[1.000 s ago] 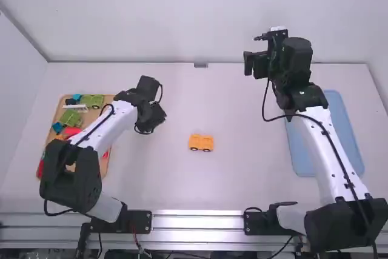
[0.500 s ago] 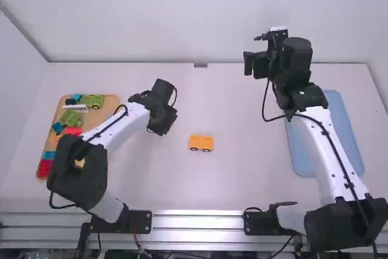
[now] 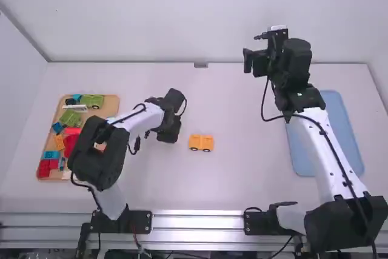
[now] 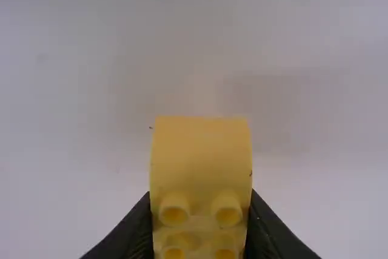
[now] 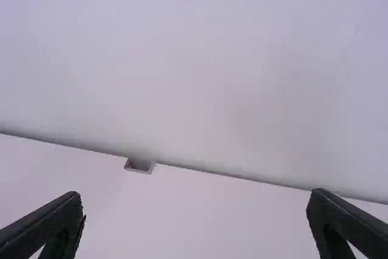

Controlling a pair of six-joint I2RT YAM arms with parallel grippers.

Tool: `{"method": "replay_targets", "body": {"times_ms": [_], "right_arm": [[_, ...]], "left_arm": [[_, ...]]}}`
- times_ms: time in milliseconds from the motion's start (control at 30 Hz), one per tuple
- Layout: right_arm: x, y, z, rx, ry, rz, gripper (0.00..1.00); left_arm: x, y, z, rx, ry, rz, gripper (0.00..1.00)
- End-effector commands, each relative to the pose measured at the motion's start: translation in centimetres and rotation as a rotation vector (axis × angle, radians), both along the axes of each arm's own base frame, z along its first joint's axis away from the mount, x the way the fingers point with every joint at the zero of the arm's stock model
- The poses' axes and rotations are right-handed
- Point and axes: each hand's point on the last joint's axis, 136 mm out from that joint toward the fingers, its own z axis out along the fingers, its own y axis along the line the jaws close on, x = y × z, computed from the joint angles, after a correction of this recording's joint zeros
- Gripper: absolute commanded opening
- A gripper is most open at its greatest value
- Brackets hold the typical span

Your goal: Assemble lego blocks to make yellow taxi

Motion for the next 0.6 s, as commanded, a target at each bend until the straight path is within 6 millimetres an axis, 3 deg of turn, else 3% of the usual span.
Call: {"method": "replay_targets", "body": {"times_ms": [0, 567], "right_arm": [[0.2, -0.1, -1.3, 0.003, 0.017, -0.007, 0.98], [0.3, 0.0, -1.4, 0.004, 0.008, -0.005, 0.98]], "left_arm": [[0.0, -0.3, -0.3, -0.018, 0.025, 0.07, 0.02], [-1.0, -0.1, -1.8, -0.024, 0.037, 0.111, 0.02]]}}
